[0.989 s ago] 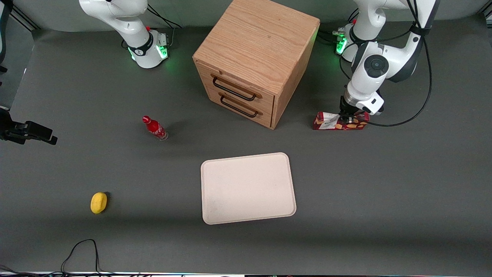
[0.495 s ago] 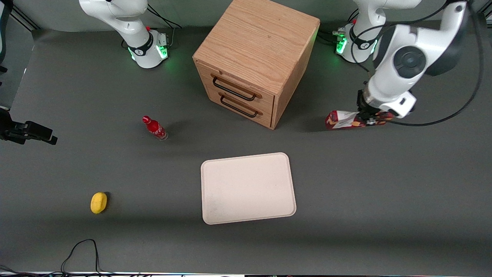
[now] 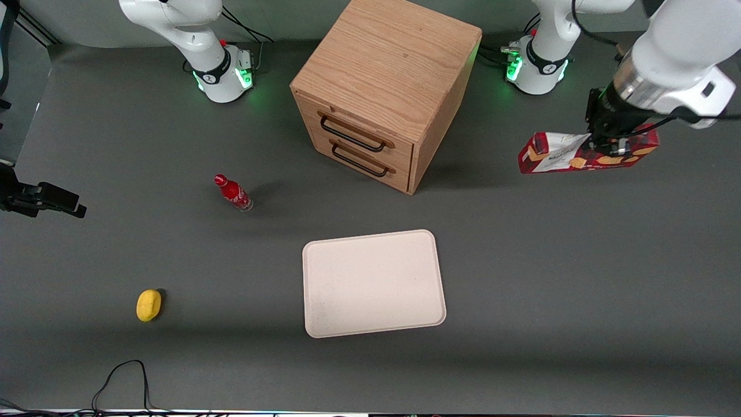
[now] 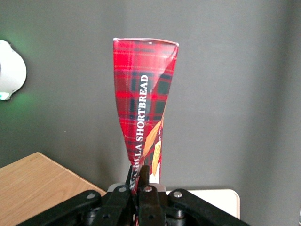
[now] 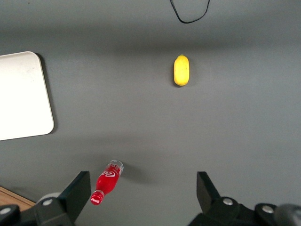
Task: Place red cookie box on tray
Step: 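Lift the cookie box with the left gripper toward the white tray, then lower the cookie box onto the white tray with the left gripper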
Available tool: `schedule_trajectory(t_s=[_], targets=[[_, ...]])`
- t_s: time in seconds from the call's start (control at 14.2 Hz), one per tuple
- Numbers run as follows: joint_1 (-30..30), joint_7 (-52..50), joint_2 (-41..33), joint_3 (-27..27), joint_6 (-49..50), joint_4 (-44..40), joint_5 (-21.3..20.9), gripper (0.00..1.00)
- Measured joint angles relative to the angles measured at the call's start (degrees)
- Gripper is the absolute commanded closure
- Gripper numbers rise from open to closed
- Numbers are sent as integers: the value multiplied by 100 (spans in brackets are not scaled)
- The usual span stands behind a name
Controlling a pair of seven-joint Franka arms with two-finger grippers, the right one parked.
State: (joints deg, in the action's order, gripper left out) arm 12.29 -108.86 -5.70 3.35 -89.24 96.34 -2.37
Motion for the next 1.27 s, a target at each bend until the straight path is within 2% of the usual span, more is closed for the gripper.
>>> schedule_trajectory(t_s=[0.21, 0.35, 0.78, 1.06, 1.27], targets=[[0, 369, 198, 0, -11, -314, 0, 100], [-3, 648, 597, -3, -47, -731, 0, 100], [88, 1652, 2597, 172, -60, -2982, 14, 100], [236, 3521, 3165, 649, -93, -3586, 13, 100], [441, 5163, 3341, 743, -149, -3709, 13, 100]])
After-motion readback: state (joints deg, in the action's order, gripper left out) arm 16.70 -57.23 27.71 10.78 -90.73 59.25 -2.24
